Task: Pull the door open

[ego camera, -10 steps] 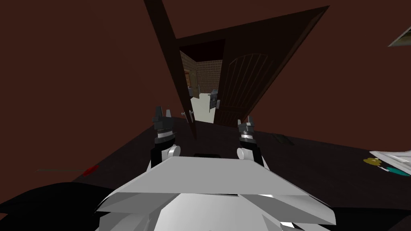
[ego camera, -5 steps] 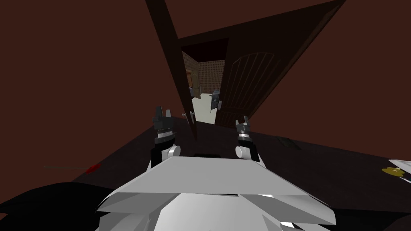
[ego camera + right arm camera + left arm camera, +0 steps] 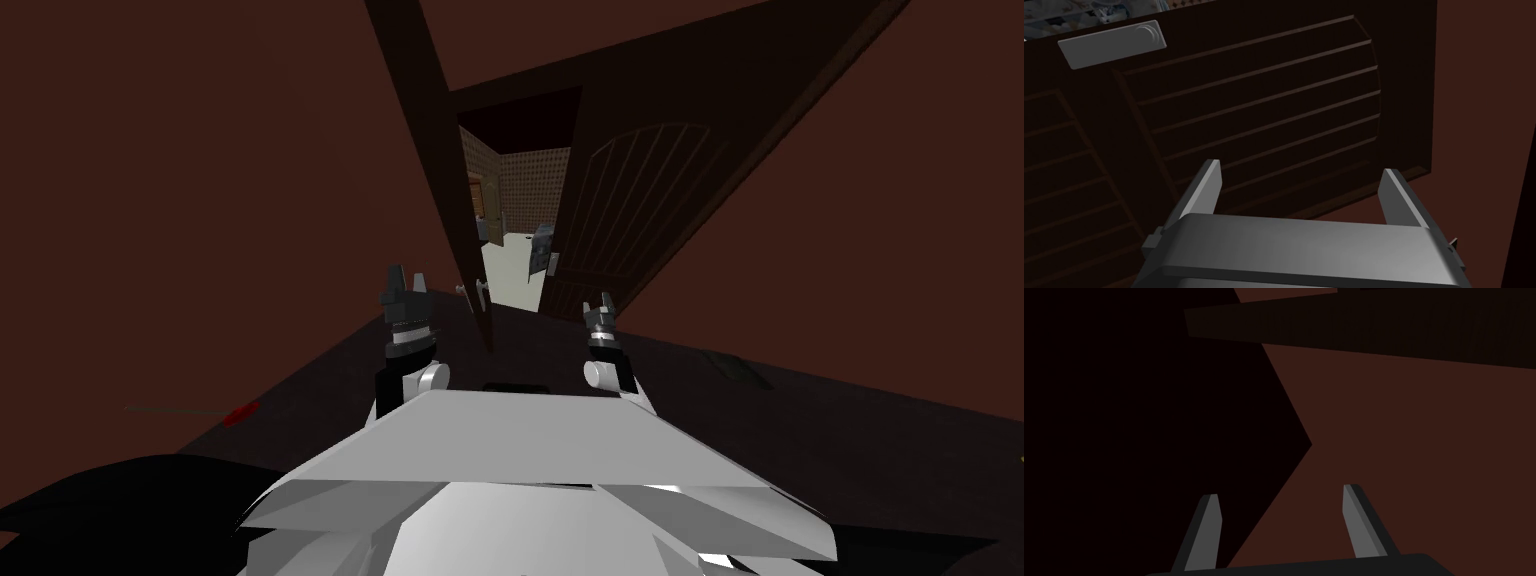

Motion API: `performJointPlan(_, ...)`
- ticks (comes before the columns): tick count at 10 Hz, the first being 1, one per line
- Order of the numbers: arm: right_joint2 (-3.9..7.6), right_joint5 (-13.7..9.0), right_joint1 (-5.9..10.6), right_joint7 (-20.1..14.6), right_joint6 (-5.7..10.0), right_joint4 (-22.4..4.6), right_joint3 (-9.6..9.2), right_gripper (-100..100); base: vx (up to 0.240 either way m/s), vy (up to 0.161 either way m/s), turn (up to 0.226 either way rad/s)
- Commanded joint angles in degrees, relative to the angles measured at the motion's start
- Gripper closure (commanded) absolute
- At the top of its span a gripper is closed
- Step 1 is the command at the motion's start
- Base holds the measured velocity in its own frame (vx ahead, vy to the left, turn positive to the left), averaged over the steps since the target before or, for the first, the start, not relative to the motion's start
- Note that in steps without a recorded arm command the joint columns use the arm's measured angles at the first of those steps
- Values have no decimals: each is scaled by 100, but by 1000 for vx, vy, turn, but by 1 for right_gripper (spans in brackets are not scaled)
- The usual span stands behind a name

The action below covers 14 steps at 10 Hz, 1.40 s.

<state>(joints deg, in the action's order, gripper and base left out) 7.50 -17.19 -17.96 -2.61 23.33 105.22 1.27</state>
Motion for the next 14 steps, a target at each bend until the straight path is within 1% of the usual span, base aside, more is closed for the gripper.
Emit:
performJointPlan(1, 100, -147, 151, 68, 42, -286, 0, -100, 109, 17, 87)
performJointPlan(2, 100, -147, 151, 68, 42, -320, 0, -100, 71, 13, 23)
performJointPlan(7, 373, -599, 662, 301, 182, -1249, -28, -100, 81, 5, 76)
performJointPlan(8, 373, -599, 662, 301, 182, -1296, -28, -100, 64, 10, 26)
performJointPlan(10, 486, -787, 873, 398, 240, -1660, -40, -100, 77, 2, 66)
performJointPlan(11, 486, -787, 873, 398, 240, -1702, -40, -100, 59, 5, 30)
performJointPlan(12, 544, -883, 982, 448, 270, -1909, -46, -100, 55, 8, 45)
performJointPlan(13, 601, -980, 1091, 498, 300, -2052, -52, -100, 79, 6, 87)
performJointPlan(14, 601, -980, 1091, 498, 300, -2117, -52, -100, 60, -2, 33)
